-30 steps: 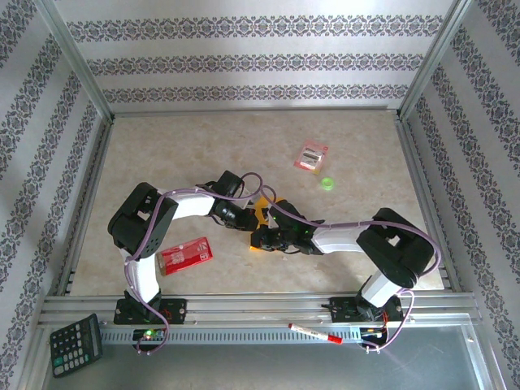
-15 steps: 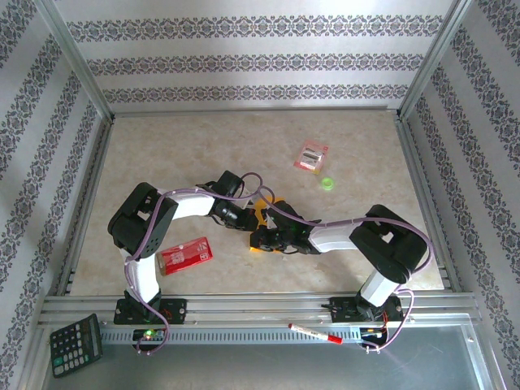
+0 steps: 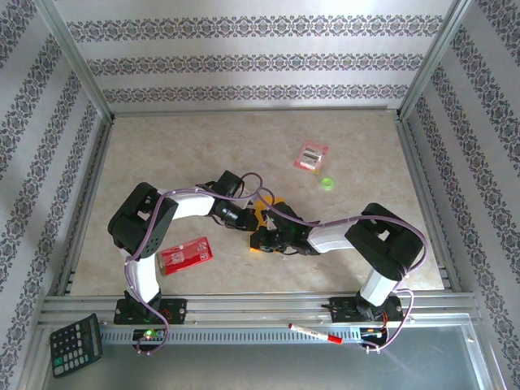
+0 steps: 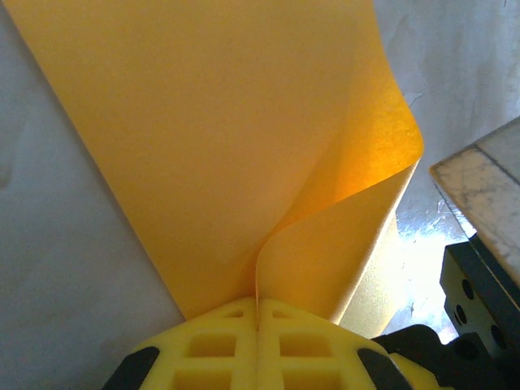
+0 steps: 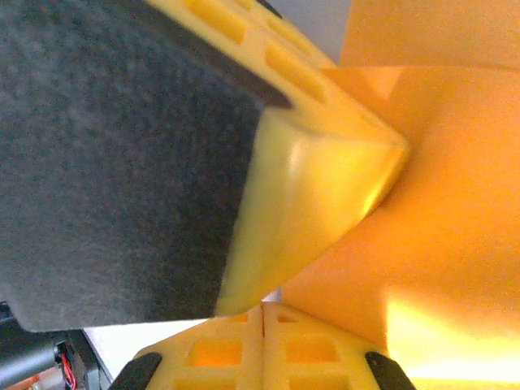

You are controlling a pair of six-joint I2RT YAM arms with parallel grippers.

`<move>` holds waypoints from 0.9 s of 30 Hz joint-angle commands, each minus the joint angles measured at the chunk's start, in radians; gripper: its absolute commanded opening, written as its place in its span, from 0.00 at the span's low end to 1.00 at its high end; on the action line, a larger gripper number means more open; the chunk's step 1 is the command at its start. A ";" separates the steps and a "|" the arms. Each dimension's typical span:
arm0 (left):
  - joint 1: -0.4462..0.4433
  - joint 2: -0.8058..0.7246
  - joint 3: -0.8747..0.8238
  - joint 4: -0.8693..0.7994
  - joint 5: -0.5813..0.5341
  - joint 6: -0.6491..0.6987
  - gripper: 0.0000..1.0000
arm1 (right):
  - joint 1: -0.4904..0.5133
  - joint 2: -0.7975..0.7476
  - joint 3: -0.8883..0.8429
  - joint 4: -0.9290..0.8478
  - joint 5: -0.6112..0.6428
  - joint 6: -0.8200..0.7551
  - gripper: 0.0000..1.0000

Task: Fold a paper plane with a square sheet of paper (pick it up from the middle)
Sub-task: Fold the triangle a second time at the center of the table.

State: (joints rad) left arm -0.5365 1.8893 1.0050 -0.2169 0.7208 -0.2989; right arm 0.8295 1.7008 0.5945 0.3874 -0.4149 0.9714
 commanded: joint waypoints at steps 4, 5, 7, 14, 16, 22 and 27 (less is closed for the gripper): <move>0.002 0.023 -0.024 -0.092 -0.100 0.017 0.00 | 0.027 0.009 -0.066 -0.001 0.022 0.024 0.01; 0.003 0.023 -0.026 -0.091 -0.101 0.015 0.00 | 0.033 0.007 -0.071 -0.001 0.019 0.026 0.01; 0.003 0.022 -0.027 -0.091 -0.103 0.016 0.00 | 0.043 0.004 -0.079 0.000 0.019 0.034 0.01; 0.002 0.024 -0.029 -0.091 -0.107 0.015 0.00 | 0.070 -0.018 -0.085 -0.025 0.009 0.045 0.00; 0.003 0.023 -0.029 -0.093 -0.109 0.015 0.00 | 0.075 -0.022 -0.083 -0.031 0.005 0.048 0.00; 0.002 0.024 -0.026 -0.098 -0.111 0.020 0.00 | 0.088 -0.034 -0.064 -0.033 -0.017 0.053 0.00; 0.003 0.026 -0.022 -0.101 -0.109 0.023 0.00 | 0.049 -0.106 -0.064 -0.035 0.003 0.055 0.00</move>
State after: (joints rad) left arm -0.5365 1.8893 1.0054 -0.2245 0.7223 -0.2993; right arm 0.8963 1.6474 0.5442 0.3904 -0.4065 1.0195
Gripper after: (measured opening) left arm 0.049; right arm 0.040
